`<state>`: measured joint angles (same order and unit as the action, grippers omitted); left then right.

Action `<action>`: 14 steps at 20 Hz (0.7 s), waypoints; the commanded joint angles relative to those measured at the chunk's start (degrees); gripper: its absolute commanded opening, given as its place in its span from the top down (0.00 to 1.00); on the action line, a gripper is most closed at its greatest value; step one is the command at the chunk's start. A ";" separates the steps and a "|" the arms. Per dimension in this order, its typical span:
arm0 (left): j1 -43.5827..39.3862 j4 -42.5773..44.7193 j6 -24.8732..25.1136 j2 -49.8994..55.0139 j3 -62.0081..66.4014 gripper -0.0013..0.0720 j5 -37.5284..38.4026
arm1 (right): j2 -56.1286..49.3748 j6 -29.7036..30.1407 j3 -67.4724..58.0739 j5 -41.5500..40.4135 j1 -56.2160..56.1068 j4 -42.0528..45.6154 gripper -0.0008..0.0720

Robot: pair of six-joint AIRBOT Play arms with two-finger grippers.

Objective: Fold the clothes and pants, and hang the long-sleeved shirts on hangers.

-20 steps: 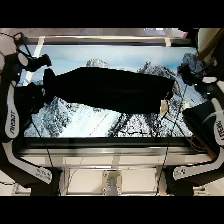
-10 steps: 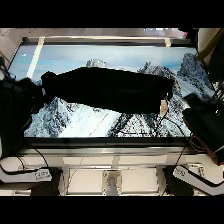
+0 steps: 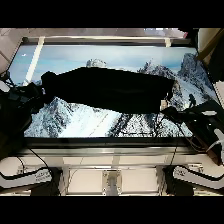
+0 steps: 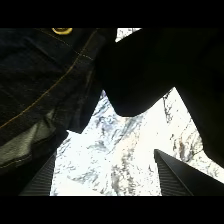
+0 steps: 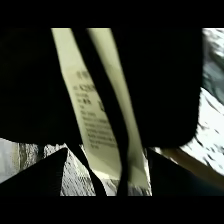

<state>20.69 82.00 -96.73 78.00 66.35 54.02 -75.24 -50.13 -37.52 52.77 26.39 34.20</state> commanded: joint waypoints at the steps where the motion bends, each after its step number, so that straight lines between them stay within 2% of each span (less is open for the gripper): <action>1: 0.07 -1.09 0.04 -0.02 -0.42 0.02 -0.24 | -2.05 2.29 -2.62 -4.94 -2.99 -2.34 0.23; 6: 0.07 -1.07 0.04 -0.02 -0.42 0.02 -0.26 | -2.05 -0.39 -5.68 -7.78 -2.97 1.29 0.24; 11: 0.09 -1.07 0.07 -0.02 -0.42 0.02 0.02 | -1.90 -4.98 -6.12 -6.27 -2.45 4.74 0.23; 14: 0.09 -1.07 0.07 -0.02 -0.42 0.02 0.20 | -1.88 -6.80 -7.82 -5.77 -2.45 9.68 0.23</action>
<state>20.73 80.93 -96.71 78.02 65.95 54.02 -77.17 -54.46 -44.12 46.59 23.88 39.66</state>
